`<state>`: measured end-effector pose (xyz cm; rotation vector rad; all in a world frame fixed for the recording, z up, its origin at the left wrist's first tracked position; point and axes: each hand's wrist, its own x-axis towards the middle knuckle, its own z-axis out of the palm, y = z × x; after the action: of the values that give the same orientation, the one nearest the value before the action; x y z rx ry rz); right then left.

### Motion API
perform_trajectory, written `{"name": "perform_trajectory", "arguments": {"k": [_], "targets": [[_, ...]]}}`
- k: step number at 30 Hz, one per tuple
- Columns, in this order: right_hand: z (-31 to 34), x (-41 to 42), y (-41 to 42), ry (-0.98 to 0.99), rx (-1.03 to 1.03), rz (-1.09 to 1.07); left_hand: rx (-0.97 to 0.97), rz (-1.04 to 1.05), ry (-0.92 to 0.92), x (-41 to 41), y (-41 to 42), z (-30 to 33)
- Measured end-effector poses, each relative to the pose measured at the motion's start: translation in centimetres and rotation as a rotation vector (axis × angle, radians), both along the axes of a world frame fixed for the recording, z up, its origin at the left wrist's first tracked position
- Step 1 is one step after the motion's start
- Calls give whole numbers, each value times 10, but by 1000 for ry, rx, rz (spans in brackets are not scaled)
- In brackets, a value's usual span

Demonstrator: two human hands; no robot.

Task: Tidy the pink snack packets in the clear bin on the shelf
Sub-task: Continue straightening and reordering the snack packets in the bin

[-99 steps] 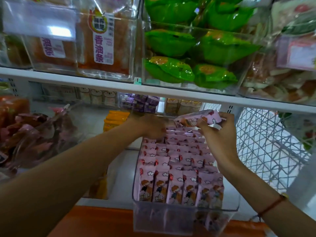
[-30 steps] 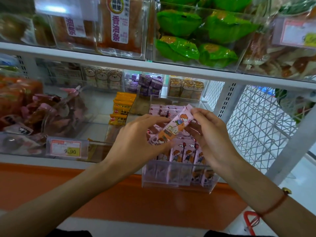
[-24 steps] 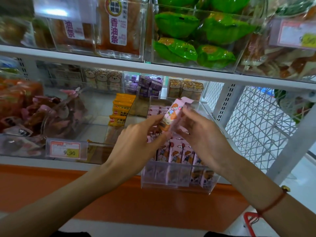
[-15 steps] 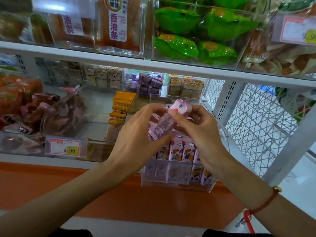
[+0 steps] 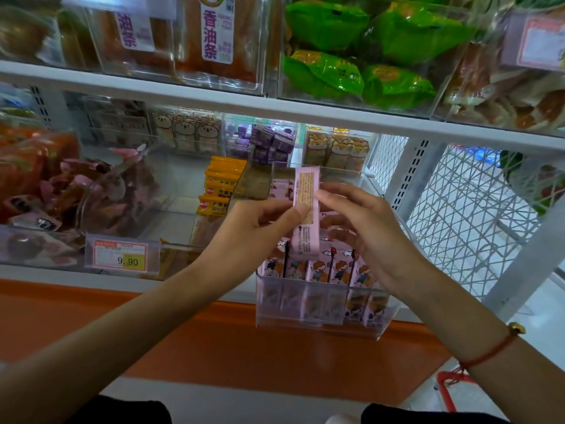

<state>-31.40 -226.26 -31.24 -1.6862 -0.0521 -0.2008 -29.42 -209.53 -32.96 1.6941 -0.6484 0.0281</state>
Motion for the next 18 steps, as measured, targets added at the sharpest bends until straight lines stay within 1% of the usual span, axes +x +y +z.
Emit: {"name": "perform_trajectory", "arguments": {"k": [3,6,9,12,15,16,18], "targets": [[1,0,0,-52,11,62,-10,19,-33,2,1,-1],[5,-4,0,-190,70,185,-9,82,-158,-1,2,-2],[8,-8,-1,-285,73,222,-13,99,-272,-5,2,-4],[7,-6,-3,-297,89,212,-48,71,-260,-7,0,-3],[6,-5,-5,-283,81,204,-52,60,-204,-6,-2,-3],[6,-5,-4,-280,54,203,-74,65,-165,-5,-2,-3],[4,-6,-2,-276,-84,180,-153,99,-73,-2,0,-2]]}}
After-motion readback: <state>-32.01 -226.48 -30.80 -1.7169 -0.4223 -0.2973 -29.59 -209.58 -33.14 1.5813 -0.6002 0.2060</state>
